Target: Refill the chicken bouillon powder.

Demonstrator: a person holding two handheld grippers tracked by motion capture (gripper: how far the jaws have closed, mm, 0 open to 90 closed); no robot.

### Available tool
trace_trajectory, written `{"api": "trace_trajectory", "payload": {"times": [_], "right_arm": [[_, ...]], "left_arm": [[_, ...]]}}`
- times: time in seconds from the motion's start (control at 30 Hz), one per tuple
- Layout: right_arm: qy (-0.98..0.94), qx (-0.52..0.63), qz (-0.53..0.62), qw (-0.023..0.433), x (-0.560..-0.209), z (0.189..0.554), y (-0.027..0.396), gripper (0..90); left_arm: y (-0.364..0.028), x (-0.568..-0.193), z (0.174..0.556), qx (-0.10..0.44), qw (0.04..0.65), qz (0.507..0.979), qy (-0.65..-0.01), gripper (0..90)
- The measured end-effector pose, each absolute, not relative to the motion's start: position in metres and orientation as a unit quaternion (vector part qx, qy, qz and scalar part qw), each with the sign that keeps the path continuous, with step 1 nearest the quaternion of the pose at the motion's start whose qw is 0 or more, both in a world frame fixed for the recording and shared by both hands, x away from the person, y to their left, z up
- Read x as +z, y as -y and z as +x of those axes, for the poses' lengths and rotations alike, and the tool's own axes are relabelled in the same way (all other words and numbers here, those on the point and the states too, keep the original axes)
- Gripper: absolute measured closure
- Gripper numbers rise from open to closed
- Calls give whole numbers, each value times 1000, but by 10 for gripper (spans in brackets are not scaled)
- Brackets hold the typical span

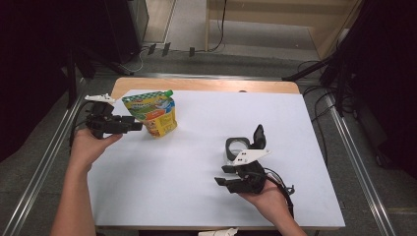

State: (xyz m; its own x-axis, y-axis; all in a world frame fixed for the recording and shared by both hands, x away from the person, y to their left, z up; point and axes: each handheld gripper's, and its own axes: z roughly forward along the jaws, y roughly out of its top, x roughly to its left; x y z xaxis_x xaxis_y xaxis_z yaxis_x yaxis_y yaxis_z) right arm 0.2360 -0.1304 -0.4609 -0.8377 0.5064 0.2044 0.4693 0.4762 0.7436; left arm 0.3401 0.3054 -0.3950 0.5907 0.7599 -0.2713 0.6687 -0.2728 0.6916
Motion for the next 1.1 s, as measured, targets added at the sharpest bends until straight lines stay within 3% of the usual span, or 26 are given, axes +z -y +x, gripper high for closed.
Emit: {"api": "trace_trajectory", "payload": {"times": [0.27, 0.57, 0.83, 1.1], "right_arm": [[-852, 435, 291, 10, -460, 237, 131, 521], [-855, 435, 283, 14, -457, 238, 121, 508], [-858, 433, 274, 22, -452, 249, 107, 493], [-855, 439, 275, 25, -453, 258, 92, 493]], "left_arm": [[-312, -391, 358, 82, 401, 787, -462, 407], [-293, -395, 378, 75, 407, 793, -447, 437], [-281, -400, 385, 54, 417, 788, -450, 610], [-272, -397, 378, 64, 410, 793, -446, 869]]}}
